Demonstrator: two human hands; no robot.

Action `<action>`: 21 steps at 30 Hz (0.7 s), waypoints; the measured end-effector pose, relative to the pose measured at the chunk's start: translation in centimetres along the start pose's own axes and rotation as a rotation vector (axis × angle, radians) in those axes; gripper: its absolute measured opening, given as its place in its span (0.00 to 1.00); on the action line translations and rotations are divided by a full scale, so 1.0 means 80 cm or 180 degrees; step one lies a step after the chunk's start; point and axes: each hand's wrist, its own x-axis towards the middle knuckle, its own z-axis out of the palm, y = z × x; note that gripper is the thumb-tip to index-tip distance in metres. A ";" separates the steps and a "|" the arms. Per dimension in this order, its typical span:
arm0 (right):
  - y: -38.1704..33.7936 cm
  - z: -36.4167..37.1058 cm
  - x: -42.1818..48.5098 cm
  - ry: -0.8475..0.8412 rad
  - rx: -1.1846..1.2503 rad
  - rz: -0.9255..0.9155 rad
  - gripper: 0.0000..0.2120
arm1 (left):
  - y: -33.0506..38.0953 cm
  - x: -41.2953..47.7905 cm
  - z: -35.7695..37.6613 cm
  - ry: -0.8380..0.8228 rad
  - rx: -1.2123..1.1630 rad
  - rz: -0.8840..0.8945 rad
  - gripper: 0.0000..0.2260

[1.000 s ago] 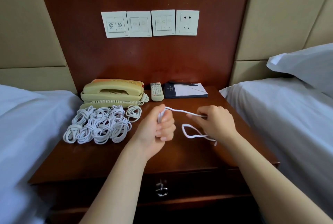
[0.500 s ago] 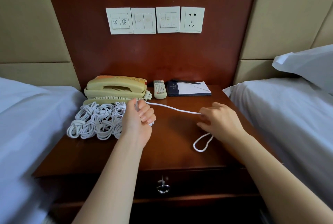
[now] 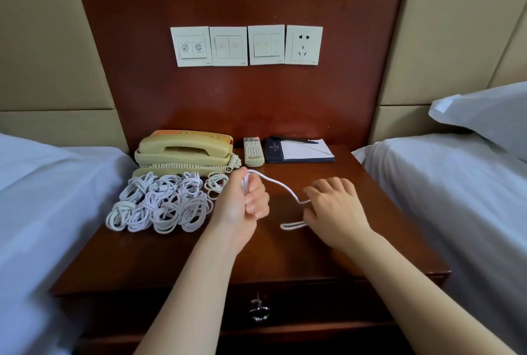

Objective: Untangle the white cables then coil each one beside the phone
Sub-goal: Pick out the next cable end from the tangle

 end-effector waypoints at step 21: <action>-0.027 -0.028 -0.007 -0.0804 0.2261 -0.0272 0.16 | 0.003 -0.010 0.004 -0.0321 -0.0896 -0.0042 0.25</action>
